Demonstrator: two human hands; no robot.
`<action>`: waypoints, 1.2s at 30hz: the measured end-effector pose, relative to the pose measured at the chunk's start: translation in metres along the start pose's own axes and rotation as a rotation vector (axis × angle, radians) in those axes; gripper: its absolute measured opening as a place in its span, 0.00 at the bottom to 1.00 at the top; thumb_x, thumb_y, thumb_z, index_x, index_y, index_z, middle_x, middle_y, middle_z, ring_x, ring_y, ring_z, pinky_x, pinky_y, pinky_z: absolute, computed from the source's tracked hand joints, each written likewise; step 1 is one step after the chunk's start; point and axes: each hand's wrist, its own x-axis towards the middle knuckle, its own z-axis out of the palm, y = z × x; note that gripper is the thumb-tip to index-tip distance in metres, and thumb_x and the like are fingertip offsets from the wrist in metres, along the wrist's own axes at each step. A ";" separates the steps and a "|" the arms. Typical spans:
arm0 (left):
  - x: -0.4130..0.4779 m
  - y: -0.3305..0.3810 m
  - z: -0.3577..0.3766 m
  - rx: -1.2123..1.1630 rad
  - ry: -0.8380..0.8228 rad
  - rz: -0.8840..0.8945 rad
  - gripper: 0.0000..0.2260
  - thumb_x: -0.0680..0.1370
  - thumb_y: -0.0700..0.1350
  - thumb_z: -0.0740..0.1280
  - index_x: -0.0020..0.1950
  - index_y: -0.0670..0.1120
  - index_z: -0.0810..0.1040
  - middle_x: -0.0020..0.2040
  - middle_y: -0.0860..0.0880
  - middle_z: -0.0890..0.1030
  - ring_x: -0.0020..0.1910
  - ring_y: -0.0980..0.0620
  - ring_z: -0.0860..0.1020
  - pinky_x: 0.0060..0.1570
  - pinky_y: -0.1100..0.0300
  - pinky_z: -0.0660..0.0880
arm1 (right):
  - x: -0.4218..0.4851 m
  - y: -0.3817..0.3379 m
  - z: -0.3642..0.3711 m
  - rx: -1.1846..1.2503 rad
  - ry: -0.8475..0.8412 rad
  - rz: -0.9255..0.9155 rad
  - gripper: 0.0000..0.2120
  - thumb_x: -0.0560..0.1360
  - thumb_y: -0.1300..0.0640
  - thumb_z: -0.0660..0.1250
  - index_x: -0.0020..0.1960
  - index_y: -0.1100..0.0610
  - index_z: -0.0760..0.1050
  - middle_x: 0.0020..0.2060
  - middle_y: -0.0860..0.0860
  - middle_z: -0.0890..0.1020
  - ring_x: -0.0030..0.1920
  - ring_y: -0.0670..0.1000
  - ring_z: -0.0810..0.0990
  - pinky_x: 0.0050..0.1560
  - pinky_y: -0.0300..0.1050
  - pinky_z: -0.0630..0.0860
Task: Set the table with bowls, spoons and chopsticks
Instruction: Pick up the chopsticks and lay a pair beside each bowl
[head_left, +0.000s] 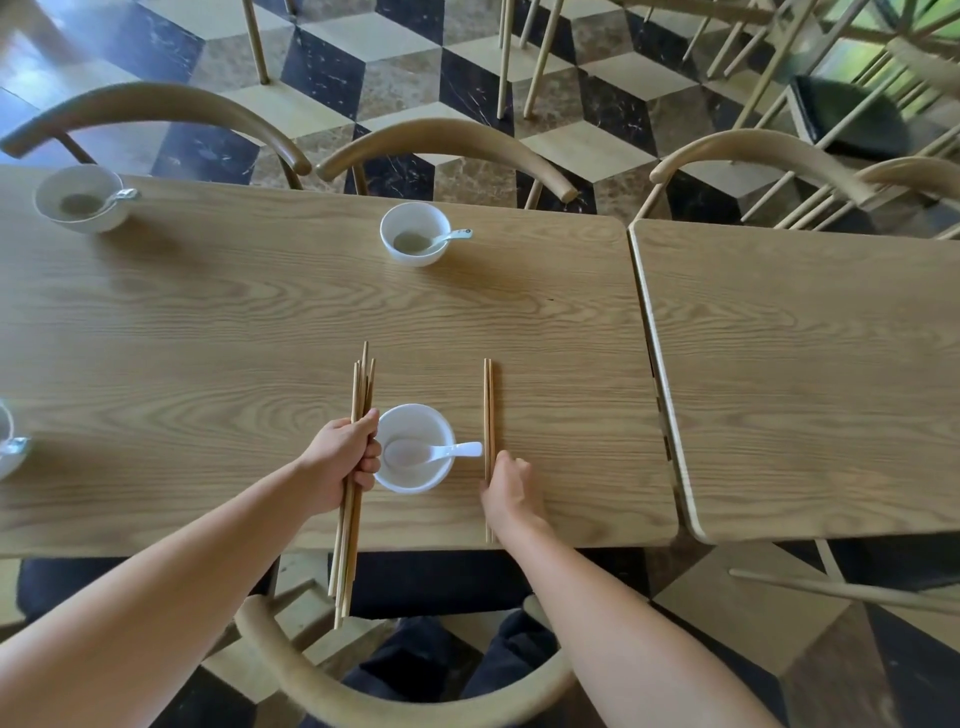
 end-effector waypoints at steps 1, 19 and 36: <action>0.000 0.000 0.001 -0.002 0.001 -0.001 0.15 0.84 0.51 0.61 0.39 0.48 0.65 0.30 0.50 0.62 0.24 0.55 0.60 0.19 0.67 0.57 | 0.000 0.001 0.001 0.018 -0.003 0.003 0.11 0.81 0.61 0.54 0.42 0.54 0.71 0.42 0.46 0.75 0.38 0.44 0.73 0.32 0.36 0.64; -0.007 0.006 0.023 0.029 0.019 0.007 0.15 0.83 0.51 0.62 0.39 0.48 0.66 0.29 0.50 0.65 0.24 0.55 0.62 0.19 0.66 0.58 | -0.006 -0.007 -0.012 -0.092 -0.070 -0.061 0.09 0.79 0.57 0.62 0.57 0.60 0.73 0.55 0.58 0.78 0.54 0.59 0.78 0.49 0.48 0.73; -0.025 0.024 0.073 -0.201 -0.307 0.084 0.10 0.85 0.39 0.58 0.49 0.37 0.77 0.48 0.40 0.84 0.39 0.47 0.84 0.38 0.53 0.83 | -0.042 -0.049 -0.090 0.678 -0.338 -0.116 0.09 0.79 0.52 0.66 0.49 0.55 0.82 0.45 0.54 0.86 0.40 0.52 0.84 0.38 0.48 0.82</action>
